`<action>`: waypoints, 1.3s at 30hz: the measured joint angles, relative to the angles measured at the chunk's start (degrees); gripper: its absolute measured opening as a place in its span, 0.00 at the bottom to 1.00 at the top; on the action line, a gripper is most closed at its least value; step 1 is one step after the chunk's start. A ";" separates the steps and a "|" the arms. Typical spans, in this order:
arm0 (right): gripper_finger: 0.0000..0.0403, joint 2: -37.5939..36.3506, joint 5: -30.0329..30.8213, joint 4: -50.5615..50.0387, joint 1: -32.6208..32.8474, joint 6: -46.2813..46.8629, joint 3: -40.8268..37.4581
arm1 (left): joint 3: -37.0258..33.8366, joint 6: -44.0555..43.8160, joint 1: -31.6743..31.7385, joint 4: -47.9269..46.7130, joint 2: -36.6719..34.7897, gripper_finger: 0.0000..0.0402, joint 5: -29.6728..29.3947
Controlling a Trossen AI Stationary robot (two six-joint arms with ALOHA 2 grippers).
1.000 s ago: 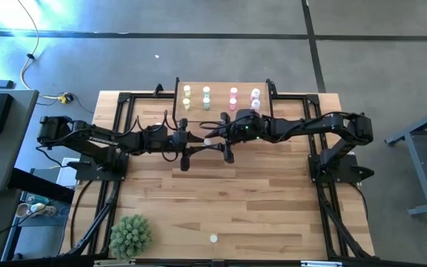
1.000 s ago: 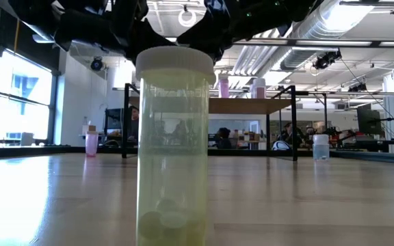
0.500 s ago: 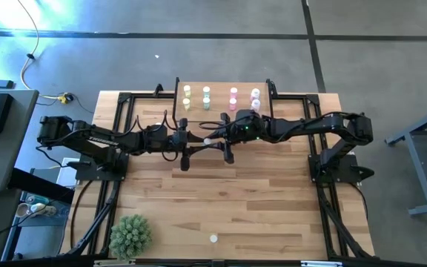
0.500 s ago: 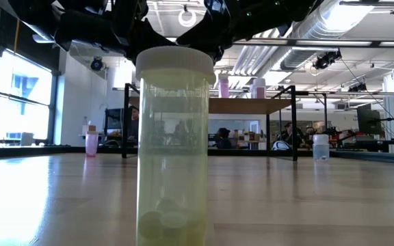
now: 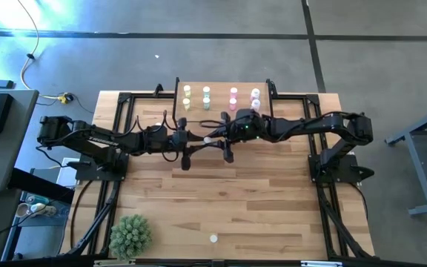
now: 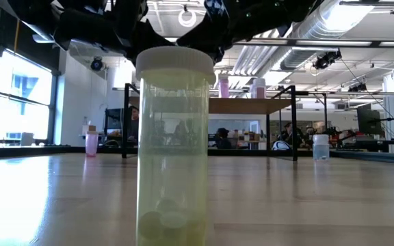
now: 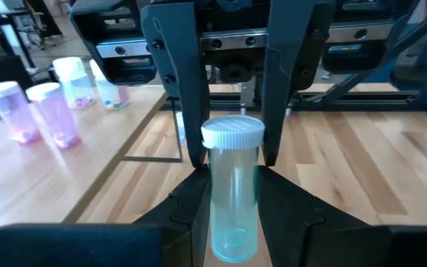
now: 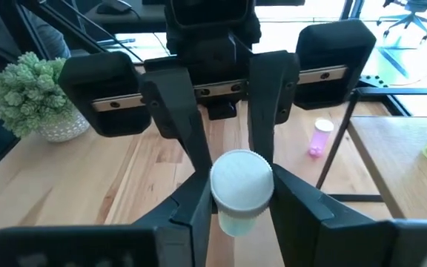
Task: Pick and place medicine bottles onto shelf by color
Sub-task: Put the blue pill bottle and align it with the other blue pill bottle on the shelf
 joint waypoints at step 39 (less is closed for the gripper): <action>0.25 1.80 5.74 -21.17 -10.97 -2.25 19.09 | 0.01 -2.71 12.90 -22.98 -17.57 0.57 0.52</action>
